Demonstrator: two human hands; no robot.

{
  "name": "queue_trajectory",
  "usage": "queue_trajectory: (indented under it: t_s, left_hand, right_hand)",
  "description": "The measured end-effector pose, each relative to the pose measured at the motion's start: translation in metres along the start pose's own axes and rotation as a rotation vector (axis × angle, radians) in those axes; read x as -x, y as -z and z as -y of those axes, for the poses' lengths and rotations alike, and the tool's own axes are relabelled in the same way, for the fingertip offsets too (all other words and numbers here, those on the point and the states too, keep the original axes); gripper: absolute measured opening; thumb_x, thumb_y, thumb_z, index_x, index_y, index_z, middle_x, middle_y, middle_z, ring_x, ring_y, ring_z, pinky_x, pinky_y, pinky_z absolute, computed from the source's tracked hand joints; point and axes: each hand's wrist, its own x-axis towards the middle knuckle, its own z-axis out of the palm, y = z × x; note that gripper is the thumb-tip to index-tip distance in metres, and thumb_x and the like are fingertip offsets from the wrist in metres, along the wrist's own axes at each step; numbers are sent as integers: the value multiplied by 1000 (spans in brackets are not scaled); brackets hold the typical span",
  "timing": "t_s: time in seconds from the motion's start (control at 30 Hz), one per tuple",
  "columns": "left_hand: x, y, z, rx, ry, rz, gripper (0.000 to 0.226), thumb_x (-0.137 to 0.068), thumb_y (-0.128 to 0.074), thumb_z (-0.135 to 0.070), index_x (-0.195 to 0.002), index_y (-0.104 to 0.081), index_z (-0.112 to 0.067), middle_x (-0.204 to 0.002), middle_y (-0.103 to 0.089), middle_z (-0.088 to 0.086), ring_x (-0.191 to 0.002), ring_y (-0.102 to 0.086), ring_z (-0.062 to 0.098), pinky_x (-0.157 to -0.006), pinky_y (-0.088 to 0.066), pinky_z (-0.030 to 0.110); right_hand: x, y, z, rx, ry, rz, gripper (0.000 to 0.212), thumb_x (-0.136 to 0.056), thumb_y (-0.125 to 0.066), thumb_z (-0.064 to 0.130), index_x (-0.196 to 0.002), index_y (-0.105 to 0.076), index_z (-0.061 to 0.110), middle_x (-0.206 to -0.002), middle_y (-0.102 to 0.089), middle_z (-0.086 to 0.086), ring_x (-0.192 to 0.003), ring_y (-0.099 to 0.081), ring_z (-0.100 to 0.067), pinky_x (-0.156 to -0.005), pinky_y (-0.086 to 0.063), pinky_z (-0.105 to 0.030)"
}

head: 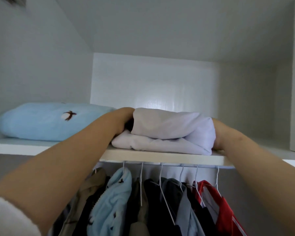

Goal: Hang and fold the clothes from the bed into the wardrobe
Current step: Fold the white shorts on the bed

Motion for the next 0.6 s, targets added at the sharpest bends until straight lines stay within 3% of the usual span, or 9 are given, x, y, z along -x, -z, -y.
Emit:
queue_trajectory:
  t_s: [0.03,0.1,0.13,0.17,0.23,0.33,0.4,0.5,0.6]
  left_hand:
    - [7,2,-4,70,-4,6,15,-93,-50,-17,-87,-56,-4,-93,-55,12,-80,-55,22,-61,-44,19]
    - [22,7,-14,177,-139,25,46,-87,-59,-36,-128,-48,-17,-135,-43,2,-125,-44,21,-92,-37,25]
    - [26,9,-16,118,-264,19,58,-84,-60,-43,-136,-42,-24,-141,-37,-7,-134,-34,16,-98,-30,26]
    - [31,10,-16,46,-392,37,62,-81,-62,-46,-137,-43,-28,-140,-37,-16,-134,-32,10,-100,-28,24]
    - [44,6,-11,-122,-552,136,48,-80,-64,-44,-126,-51,-37,-126,-43,-29,-123,-40,-3,-96,-30,14]
    - [51,0,7,-494,-682,174,34,-85,-63,-34,-107,-47,-54,-111,-44,-38,-100,-42,-23,-80,-32,-6]
    - [48,4,13,-554,-786,18,30,-86,-64,-25,-98,-53,-51,-100,-50,-37,-92,-49,-18,-77,-31,-7]
    - [49,9,7,-533,-882,-303,21,-87,-61,-11,-92,-67,-31,-89,-58,-27,-85,-54,-2,-74,-31,-6]
    - [54,14,-7,-620,-997,-423,20,-86,-59,-6,-93,-71,-20,-92,-62,-19,-86,-57,7,-73,-32,-4]
  right_hand:
    - [0,7,-2,21,17,-31,31,-97,-38,3,-69,-48,11,-46,-58,2,-51,-55,-20,-38,-43,-14]
    - [9,13,2,15,91,-56,21,-92,-47,10,-72,-53,10,-69,-57,-7,-69,-50,-25,-57,-45,-21]
    - [13,12,6,-50,128,-51,12,-89,-52,16,-80,-60,13,-81,-61,-8,-78,-53,-25,-69,-44,-27]
    - [14,11,10,-104,159,-16,12,-87,-56,23,-89,-66,17,-90,-66,-5,-86,-58,-22,-78,-45,-32]
    - [20,10,6,-106,245,65,18,-84,-60,29,-96,-70,21,-98,-72,3,-94,-63,-15,-86,-46,-31]
    - [25,2,5,37,351,84,12,-84,-63,24,-91,-70,30,-96,-70,10,-88,-64,-4,-73,-50,-19]
    - [25,-1,4,125,396,55,15,-84,-66,21,-85,-66,36,-87,-68,16,-77,-62,2,-60,-49,-12]
    - [24,-3,5,311,540,-70,13,-86,-64,23,-81,-64,35,-83,-63,23,-80,-59,0,-67,-45,-12]
    - [25,-7,12,407,691,-176,18,-88,-59,19,-80,-63,35,-76,-59,27,-75,-55,3,-61,-37,-1]
